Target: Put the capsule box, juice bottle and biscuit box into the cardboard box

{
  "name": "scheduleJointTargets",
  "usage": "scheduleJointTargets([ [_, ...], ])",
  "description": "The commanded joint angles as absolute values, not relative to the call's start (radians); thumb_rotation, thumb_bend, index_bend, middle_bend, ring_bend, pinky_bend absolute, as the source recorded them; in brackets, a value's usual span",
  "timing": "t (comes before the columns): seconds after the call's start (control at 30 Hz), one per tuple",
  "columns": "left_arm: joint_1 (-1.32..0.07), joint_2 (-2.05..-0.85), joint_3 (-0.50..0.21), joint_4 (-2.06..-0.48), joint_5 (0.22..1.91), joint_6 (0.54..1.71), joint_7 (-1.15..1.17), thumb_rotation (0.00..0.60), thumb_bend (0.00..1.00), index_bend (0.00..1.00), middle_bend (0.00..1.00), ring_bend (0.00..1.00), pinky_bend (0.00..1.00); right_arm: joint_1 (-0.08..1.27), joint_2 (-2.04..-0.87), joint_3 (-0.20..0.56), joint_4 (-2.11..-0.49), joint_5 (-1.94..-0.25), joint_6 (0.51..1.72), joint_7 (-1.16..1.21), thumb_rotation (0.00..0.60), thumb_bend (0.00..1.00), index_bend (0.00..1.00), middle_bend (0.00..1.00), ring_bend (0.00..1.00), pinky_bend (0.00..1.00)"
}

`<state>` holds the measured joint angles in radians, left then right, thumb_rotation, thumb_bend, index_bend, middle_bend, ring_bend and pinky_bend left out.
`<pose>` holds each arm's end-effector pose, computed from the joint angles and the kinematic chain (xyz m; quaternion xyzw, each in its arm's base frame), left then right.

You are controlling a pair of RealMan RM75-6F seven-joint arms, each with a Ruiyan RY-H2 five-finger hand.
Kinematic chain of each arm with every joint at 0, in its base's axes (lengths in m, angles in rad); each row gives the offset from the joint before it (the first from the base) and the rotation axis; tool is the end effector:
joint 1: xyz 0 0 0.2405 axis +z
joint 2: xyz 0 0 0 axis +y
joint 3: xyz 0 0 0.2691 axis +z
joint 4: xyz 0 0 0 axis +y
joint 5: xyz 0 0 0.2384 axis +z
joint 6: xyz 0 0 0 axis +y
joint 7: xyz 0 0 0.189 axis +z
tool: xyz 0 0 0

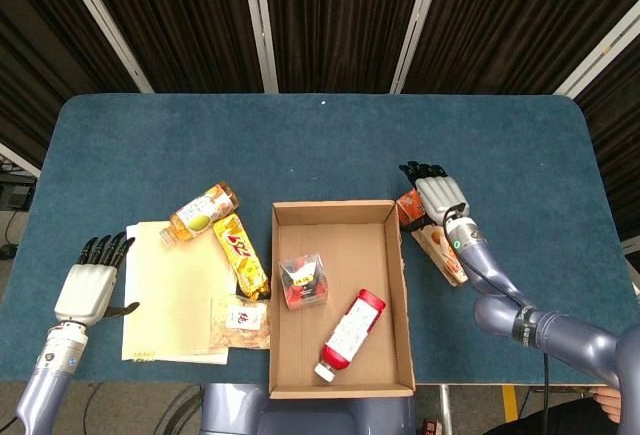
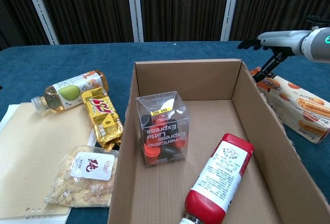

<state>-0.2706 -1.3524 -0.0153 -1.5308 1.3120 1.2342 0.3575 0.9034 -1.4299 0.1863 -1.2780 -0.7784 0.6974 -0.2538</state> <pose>-0.3219 0.2730 0.0222 -0.6883 -0.3850 -0.2674 0.5537 -0.1957 -0.4860 -0.0117 0.7040 -0.4578 0.2898 0.4592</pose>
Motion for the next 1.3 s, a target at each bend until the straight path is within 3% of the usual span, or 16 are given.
scheduleJointTargets([
  [0.03,-0.271,-1.35,-0.011,-1.535,1.323,1.236,0.353,0.503,0.0,0.0,0.0,0.0,0.0,0.906,-1.427,0.187,-1.309,-0.756,0.712,-0.27,0.6,0.0,0.0,0.0,0.0,0.0],
  [0.47,-0.252,-1.327,0.005,-1.539,1.36,1.264,0.318,0.501,0.0,0.0,0.0,0.0,0.0,0.909,-1.447,0.161,-1.362,-0.717,0.755,-0.329,0.6,0.0,0.0,0.0,0.0,0.0],
  [1.3,-0.262,-1.361,-0.012,-1.52,1.312,1.231,0.368,0.503,0.0,0.0,0.0,0.0,0.0,0.881,-1.483,0.164,-1.082,-0.735,0.558,-0.167,0.6,0.0,0.0,0.0,0.0,0.0],
])
